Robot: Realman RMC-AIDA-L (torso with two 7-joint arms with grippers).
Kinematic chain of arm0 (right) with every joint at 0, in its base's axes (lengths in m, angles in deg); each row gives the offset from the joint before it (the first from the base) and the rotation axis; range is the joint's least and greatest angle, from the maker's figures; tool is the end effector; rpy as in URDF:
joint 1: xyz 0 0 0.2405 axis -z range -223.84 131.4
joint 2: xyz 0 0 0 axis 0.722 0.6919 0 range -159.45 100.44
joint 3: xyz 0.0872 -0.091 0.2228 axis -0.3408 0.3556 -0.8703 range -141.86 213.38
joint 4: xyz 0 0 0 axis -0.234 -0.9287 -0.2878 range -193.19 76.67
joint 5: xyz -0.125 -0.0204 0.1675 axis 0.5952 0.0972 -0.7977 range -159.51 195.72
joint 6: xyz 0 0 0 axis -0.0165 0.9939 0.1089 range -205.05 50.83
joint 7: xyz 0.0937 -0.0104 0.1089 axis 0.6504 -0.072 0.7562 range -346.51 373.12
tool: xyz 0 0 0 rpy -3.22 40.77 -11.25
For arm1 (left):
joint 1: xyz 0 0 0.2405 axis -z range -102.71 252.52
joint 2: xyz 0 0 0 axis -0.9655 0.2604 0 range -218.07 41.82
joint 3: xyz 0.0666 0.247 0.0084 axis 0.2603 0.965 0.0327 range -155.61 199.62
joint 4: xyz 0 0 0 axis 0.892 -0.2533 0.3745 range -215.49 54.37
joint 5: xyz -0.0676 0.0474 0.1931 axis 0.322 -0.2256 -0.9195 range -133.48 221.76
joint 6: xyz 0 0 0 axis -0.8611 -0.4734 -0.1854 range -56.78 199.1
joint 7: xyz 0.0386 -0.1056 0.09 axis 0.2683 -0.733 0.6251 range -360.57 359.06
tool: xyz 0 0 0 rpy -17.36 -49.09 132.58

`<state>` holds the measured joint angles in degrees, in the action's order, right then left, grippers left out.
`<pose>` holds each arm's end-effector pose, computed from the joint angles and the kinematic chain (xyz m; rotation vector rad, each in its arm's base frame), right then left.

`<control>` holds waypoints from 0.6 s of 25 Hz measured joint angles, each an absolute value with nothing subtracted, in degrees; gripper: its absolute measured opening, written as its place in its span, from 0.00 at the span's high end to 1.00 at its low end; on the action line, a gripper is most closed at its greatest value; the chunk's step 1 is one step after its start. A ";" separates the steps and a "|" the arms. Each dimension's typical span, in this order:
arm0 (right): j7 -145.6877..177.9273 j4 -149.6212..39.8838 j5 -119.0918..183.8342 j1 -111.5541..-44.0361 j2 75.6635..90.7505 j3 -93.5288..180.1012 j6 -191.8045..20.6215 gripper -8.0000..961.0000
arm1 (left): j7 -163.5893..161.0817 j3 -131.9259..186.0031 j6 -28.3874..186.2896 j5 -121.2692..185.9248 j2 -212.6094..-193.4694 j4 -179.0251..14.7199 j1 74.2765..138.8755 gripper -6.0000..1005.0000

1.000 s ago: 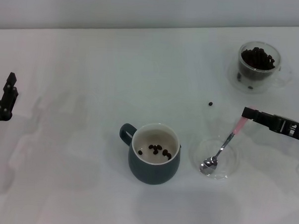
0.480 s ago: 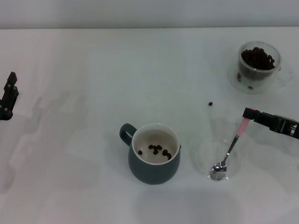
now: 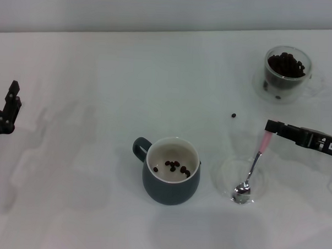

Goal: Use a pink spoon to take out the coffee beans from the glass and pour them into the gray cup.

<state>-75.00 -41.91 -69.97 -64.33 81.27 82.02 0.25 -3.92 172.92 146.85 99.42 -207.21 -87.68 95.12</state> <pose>0.3707 0.2717 0.0132 -2.1052 1.4909 0.8733 -0.3305 0.2852 -0.0325 -1.7729 -0.3525 -0.6491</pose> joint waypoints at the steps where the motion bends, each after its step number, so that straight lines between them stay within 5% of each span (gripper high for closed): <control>1: -74.97 -41.92 -69.96 -64.40 81.31 82.00 0.08 0.77 | -3.92 172.92 146.74 99.42 -207.22 -87.68 95.13 0.50; 15: -74.77 -41.75 -70.13 -64.77 80.92 81.10 -0.92 0.69 | -3.92 172.92 146.55 100.07 -207.30 -87.69 95.52 0.50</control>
